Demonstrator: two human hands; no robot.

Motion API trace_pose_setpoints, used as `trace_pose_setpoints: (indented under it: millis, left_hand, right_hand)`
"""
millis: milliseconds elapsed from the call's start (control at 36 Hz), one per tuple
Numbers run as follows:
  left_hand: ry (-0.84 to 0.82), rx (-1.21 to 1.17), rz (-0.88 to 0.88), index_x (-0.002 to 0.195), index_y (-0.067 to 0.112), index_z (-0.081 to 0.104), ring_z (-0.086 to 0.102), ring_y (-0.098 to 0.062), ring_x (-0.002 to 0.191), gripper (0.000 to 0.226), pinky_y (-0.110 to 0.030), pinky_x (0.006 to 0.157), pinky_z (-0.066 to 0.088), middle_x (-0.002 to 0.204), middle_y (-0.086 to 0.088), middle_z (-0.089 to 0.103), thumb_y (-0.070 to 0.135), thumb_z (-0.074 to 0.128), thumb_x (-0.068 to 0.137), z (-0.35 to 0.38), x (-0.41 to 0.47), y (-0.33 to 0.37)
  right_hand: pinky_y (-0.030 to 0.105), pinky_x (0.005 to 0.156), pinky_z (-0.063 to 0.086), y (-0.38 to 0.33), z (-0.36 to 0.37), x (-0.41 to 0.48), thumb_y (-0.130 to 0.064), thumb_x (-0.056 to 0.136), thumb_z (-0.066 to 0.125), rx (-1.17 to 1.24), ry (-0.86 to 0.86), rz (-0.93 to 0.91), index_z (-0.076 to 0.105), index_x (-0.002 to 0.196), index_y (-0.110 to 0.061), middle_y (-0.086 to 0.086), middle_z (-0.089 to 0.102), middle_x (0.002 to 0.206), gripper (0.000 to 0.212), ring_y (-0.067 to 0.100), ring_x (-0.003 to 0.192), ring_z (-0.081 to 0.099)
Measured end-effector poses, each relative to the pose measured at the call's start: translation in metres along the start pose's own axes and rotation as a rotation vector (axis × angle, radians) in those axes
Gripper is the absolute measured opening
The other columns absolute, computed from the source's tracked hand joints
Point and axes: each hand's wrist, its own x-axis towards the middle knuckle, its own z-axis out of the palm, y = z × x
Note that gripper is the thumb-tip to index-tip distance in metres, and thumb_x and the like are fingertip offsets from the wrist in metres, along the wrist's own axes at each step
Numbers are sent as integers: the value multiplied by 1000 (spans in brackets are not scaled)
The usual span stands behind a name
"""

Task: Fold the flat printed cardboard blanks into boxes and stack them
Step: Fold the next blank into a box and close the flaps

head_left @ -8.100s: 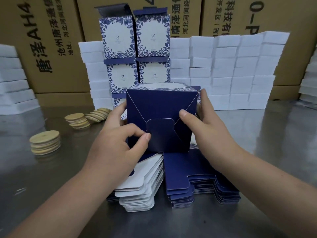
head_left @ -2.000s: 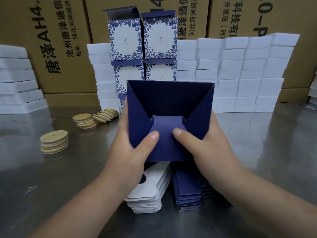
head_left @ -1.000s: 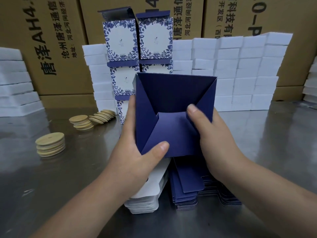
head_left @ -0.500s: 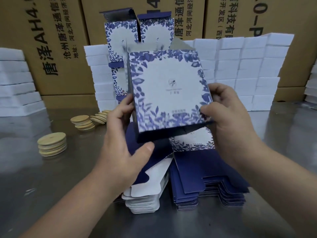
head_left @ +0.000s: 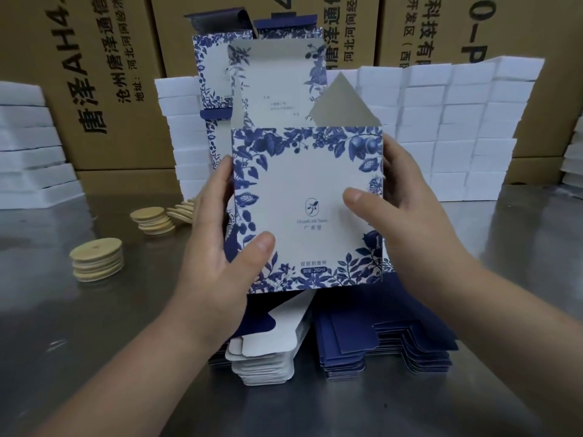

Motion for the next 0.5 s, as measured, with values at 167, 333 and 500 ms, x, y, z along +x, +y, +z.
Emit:
trace_pose_setpoints:
  millis: [167,333,500]
  left_hand:
    - [-178,-166,8,139,43,7,14,-6,143,84,-45,116,19,156,12,14,65,58,75,2,-2,3]
    - [-219,327,26,137,59,-5,10,7,139,103,-32,115,19,154,26,8,55,63,61,-1,-1,0]
    - [-137,425,-28,122,77,-3,13,10,138,96,-31,115,20,150,33,10,48,68,63,4,1,-1]
  right_hand:
    - [35,91,52,9,1,1,-39,79,65,8,116,129,45,129,-35,-15,64,117,54,4,103,64]
    - [19,54,51,10,-11,14,-42,94,49,-9,390,268,43,131,-36,-16,60,91,38,-4,58,60]
    - [12,42,43,9,-14,15,-34,96,49,-6,397,255,58,96,-30,-9,62,82,10,-6,49,55]
